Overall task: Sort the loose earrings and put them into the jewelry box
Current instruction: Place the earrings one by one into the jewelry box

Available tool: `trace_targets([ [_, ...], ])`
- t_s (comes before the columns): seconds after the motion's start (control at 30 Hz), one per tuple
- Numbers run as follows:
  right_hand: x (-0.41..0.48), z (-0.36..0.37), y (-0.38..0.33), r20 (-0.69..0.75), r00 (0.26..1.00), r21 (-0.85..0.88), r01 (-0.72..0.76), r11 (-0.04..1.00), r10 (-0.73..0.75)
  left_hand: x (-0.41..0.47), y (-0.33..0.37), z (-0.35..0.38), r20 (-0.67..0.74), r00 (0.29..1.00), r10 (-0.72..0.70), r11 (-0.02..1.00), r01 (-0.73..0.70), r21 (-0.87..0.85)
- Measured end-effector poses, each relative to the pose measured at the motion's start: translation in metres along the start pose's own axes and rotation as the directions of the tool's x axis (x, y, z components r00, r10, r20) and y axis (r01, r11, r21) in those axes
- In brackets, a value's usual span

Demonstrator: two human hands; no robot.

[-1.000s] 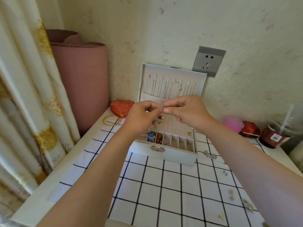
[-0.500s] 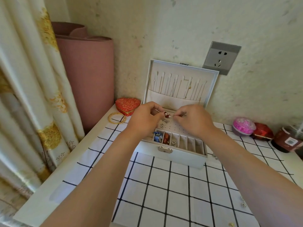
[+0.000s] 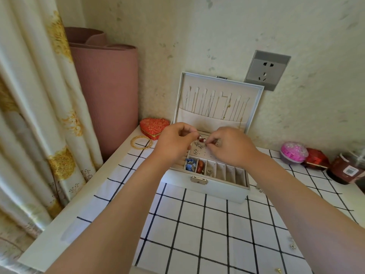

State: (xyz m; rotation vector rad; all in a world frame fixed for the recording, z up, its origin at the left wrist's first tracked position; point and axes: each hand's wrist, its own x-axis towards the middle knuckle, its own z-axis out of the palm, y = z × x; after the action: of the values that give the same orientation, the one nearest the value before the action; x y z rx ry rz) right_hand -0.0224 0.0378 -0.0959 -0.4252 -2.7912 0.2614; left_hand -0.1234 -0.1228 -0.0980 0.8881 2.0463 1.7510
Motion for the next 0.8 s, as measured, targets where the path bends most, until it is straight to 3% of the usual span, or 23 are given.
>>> trace_targets([
  [0.2,-0.001,-0.020,0.000,-0.037,0.993,0.371,-0.091,0.924,0.112,-0.001,0.005,0.003,-0.026,0.999,-0.047,0.996,0.045,-0.071],
  [0.33,-0.007,-0.040,-0.015,0.006,0.995,0.621,-0.082,0.780,0.100,-0.003,0.013,0.011,0.006,0.997,-0.081,0.989,0.081,-0.123],
  [0.63,-0.007,-0.036,-0.008,-0.042,0.974,0.737,-0.120,0.665,0.223,-0.005,0.022,0.027,0.051,0.989,-0.141,0.961,0.149,-0.235],
  [0.8,-0.006,-0.032,0.000,0.007,0.959,0.766,-0.188,0.615,0.284,-0.003,0.015,0.031,0.056,0.994,-0.091,0.980,0.100,-0.171],
])
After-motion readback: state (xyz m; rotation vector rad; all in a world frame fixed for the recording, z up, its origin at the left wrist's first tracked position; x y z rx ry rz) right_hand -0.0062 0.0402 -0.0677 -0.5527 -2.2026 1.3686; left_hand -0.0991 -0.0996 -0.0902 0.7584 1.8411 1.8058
